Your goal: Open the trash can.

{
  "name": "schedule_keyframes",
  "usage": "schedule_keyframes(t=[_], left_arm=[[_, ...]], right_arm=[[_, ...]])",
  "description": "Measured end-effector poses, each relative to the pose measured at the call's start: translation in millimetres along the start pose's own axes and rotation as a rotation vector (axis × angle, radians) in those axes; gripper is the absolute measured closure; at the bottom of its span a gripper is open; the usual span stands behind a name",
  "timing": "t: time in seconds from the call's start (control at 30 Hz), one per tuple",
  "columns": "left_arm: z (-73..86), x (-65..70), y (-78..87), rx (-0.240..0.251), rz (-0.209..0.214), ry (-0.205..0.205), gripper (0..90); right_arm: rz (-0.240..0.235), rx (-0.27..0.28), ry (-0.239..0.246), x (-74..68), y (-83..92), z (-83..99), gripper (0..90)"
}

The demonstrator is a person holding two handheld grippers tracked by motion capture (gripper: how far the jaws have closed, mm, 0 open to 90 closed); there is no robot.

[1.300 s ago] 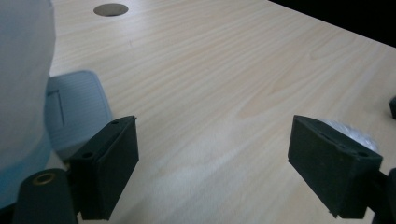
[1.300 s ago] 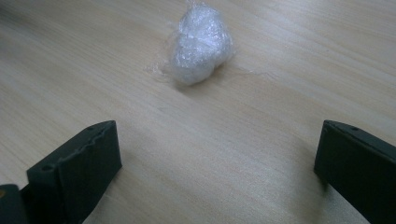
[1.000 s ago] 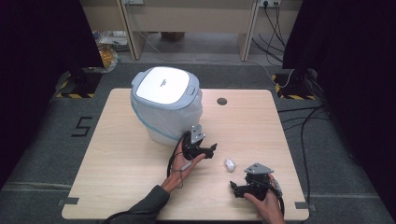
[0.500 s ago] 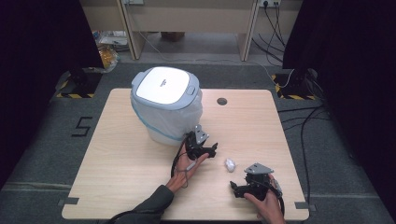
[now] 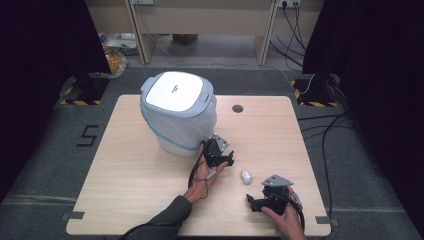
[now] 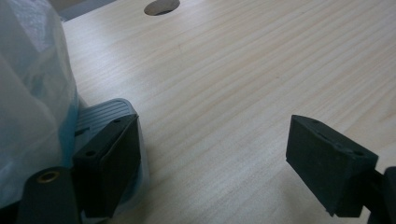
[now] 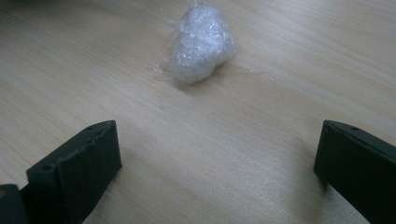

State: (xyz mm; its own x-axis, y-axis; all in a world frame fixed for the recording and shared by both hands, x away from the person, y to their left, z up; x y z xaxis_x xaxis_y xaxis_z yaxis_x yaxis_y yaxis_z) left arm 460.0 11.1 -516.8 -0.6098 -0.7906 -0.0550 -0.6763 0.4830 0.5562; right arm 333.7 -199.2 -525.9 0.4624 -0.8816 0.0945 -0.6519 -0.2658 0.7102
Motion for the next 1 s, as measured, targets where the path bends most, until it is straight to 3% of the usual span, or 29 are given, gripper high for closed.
schedule_keyframes(t=[0.17,0.33,0.57,0.87,1.0], left_arm=[[6.7,-0.7,6.0,0.003,0.005,-0.007,17.4],[10.8,-7.4,17.0,0.002,0.054,0.035,17.5],[19.0,-11.9,27.6,0.018,0.087,0.053,17.7],[34.8,-21.4,47.8,0.023,0.098,0.022,19.3],[43.3,-29.4,60.6,0.03,0.113,0.031,19.4]], right_arm=[[0.0,-0.001,0.0,0.0,0.1,0.1,0.5],[-0.001,-0.002,0.0,0.0,0.3,0.1,0.5],[-0.002,0.002,-0.001,-0.1,0.0,0.2,0.5],[-0.002,0.001,-0.002,-0.2,0.1,0.3,0.5],[-0.002,0.001,-0.001,-0.1,0.0,0.2,0.5]])
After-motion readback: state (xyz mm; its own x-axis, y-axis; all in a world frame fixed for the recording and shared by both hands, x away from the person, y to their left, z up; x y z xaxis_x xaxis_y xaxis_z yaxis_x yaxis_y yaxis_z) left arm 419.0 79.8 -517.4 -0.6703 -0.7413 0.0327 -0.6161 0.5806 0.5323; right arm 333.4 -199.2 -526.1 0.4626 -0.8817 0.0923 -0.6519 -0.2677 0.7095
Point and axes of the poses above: each handheld gripper's, and its own axes: y roughly backward along the jaws, z roughly out of its underside, x roughly to its right, the point moved 1 cm from there along -y, roughly forward along the jaws, and after that the axes turned 7 degrees about z, right-handed, at the moved point
